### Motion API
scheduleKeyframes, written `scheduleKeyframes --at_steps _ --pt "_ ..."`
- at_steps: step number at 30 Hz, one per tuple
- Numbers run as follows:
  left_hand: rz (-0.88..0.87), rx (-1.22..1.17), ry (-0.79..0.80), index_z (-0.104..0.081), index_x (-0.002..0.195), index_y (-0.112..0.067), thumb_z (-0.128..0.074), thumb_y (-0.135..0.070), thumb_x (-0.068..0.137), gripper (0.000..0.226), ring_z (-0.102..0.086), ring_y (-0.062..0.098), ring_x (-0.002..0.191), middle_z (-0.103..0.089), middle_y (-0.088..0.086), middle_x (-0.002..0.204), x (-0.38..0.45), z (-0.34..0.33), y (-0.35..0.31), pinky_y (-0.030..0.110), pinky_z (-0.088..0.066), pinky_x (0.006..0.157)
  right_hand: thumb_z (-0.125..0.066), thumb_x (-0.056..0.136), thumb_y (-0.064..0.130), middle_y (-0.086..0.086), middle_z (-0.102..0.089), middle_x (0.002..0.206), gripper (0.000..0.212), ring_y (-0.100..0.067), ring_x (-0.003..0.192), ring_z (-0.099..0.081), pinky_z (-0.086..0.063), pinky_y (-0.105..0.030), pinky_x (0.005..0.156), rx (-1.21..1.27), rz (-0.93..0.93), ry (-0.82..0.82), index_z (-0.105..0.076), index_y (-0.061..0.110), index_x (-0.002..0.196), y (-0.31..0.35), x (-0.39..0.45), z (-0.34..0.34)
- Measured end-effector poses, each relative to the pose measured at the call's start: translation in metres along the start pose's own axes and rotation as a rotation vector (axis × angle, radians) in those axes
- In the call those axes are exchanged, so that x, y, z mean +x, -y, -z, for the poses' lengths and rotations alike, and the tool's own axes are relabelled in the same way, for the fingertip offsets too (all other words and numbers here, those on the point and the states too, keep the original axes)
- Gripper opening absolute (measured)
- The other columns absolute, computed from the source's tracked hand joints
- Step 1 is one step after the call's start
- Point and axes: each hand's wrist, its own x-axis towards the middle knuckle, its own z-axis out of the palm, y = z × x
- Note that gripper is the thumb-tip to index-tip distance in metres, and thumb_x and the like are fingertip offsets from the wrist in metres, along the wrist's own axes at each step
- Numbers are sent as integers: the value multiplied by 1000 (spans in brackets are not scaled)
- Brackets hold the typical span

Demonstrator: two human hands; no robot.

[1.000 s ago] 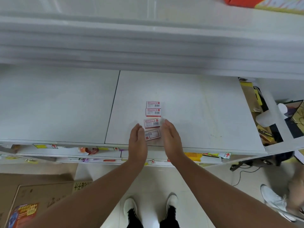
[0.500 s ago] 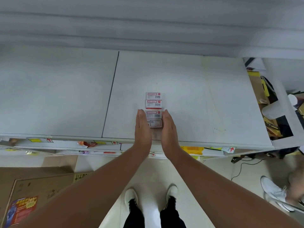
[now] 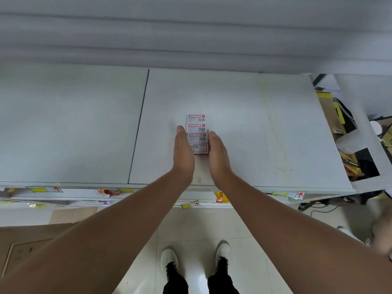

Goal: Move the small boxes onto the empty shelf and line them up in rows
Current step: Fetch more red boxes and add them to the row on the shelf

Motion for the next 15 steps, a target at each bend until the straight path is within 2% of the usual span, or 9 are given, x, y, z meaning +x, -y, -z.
scheduleKeyframes --at_steps 3,4,6,7,8,11,12,13,15 --pt "-14 29 22 -62 145 -33 -20 -69 108 67 -71 6 115 -76 -8 126 5 3 -4 27 -50 103 -32 112 49 10 -75 124 45 -5 114 -70 -50 -30 102 -20 -5 -11 -68 31 133 8 5 0" --pt "-20 44 26 -61 145 -31 -20 -68 109 66 -70 4 115 -75 -11 124 4 4 -6 25 -48 103 -31 113 47 9 -75 123 43 -3 112 -69 -49 -28 99 -23 -5 -14 -68 31 131 12 5 1" --pt "9 55 10 -56 140 -30 -19 -62 112 56 -62 -10 102 -66 -22 113 0 7 -12 16 -40 93 -32 114 44 11 -74 115 39 5 101 -69 -49 -28 96 -45 4 -29 -69 32 119 16 3 4" --pt "15 76 -3 -52 135 -34 -20 -58 114 46 -58 -11 96 -61 -25 107 -5 9 -17 15 -38 91 -33 115 43 14 -72 109 37 9 93 -67 -47 -27 93 -68 12 -38 -68 32 112 18 -1 7" --pt "2 131 -14 -52 133 -35 -22 -54 115 40 -58 -5 95 -58 -23 104 -12 12 -23 19 -38 92 -35 115 42 16 -69 105 34 9 91 -65 -45 -27 91 -108 18 -50 -67 31 110 20 -5 12" --pt "-126 451 -4 -60 111 -36 -32 -41 115 28 -60 16 107 -64 -17 107 -21 32 -26 27 -43 89 -40 114 45 14 -64 128 40 -9 119 -60 -39 -28 99 -305 78 -23 -62 25 140 24 -18 29" --pt "-164 555 14 -62 118 -38 -37 -40 114 26 -59 19 117 -67 -15 120 -23 42 -26 27 -41 95 -42 113 46 12 -62 138 45 -11 126 -57 -38 -28 103 -381 94 -3 -58 24 148 24 -21 37" --pt "-192 656 41 -61 136 -35 -41 -42 113 32 -57 20 131 -65 -10 139 -26 51 -26 27 -38 104 -45 112 46 10 -60 144 48 -13 133 -55 -39 -29 108 -452 108 23 -53 23 154 25 -24 44" --pt "-243 835 72 -50 157 -27 -48 -45 111 50 -50 18 146 -52 -4 160 -37 68 -30 28 -33 114 -50 110 45 2 -55 156 54 -19 143 -51 -39 -37 118 -614 146 76 -47 22 159 28 -30 58"
